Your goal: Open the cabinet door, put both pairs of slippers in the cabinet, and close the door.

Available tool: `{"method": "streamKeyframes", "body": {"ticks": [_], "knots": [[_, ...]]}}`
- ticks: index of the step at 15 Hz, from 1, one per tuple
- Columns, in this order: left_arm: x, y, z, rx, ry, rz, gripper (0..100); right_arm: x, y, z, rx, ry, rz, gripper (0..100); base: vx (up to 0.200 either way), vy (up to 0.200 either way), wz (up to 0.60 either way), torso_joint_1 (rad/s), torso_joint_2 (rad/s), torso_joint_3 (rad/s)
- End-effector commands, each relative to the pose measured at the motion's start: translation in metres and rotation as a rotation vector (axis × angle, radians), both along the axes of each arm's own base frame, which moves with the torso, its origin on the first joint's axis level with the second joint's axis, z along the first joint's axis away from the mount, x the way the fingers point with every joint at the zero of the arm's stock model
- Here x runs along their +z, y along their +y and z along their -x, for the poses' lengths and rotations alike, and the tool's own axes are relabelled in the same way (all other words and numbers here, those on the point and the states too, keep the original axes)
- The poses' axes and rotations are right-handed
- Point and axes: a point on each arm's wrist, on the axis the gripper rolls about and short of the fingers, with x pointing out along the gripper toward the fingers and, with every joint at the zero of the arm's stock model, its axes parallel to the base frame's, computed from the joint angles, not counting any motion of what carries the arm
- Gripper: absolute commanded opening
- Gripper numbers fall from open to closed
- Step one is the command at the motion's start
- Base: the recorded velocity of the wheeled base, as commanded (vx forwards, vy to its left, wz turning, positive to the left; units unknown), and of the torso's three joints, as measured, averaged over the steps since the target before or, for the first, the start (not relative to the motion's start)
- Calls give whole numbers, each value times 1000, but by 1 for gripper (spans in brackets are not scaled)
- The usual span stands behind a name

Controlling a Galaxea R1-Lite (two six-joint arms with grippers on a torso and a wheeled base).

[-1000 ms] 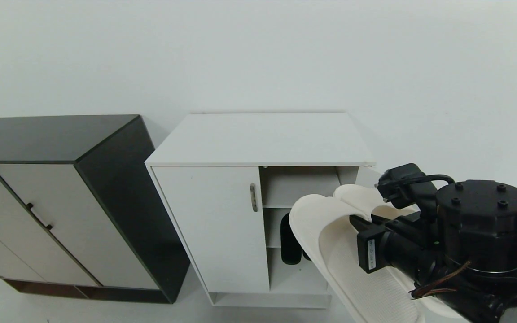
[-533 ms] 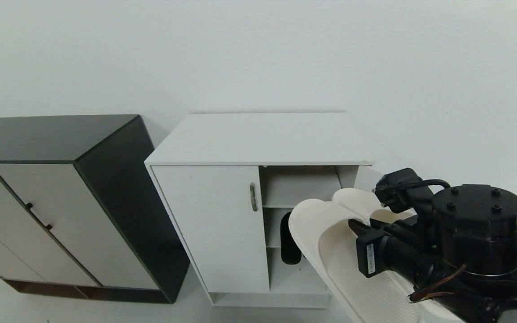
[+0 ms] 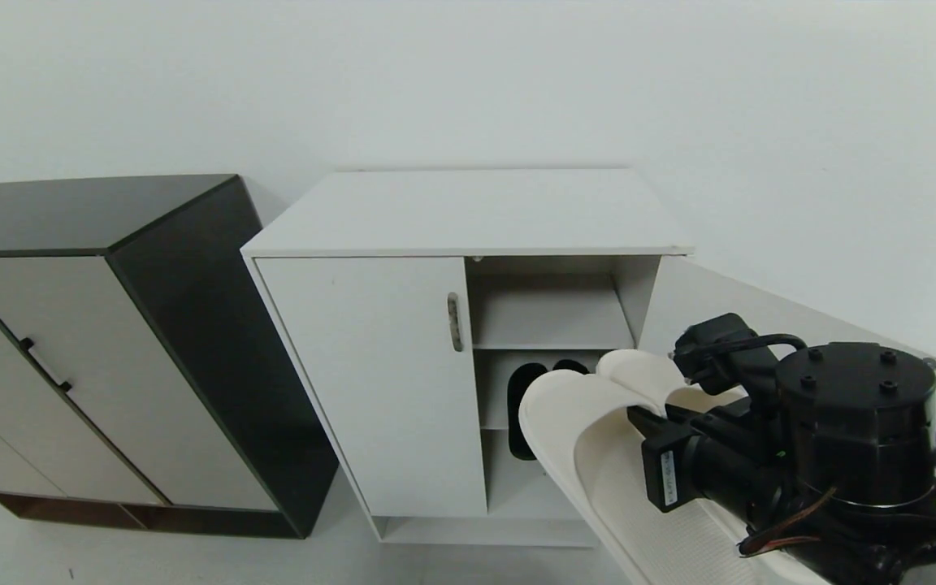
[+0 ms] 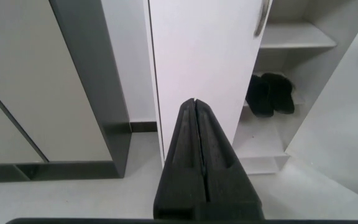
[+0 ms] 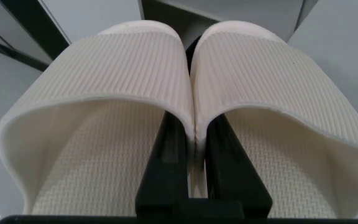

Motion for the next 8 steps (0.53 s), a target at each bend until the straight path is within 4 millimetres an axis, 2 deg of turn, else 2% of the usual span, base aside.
{"method": "streamKeyframes", "body": {"ticks": [1, 8], "knots": [[0, 0, 0, 0, 0, 0, 0, -2, 0, 0, -1, 2, 3, 0, 0, 0, 0, -188, 496, 315], [0, 0, 0, 0, 0, 0, 0, -3, 0, 0, 1, 5, 5, 0, 0, 0, 0, -163, 489, 323]]}}
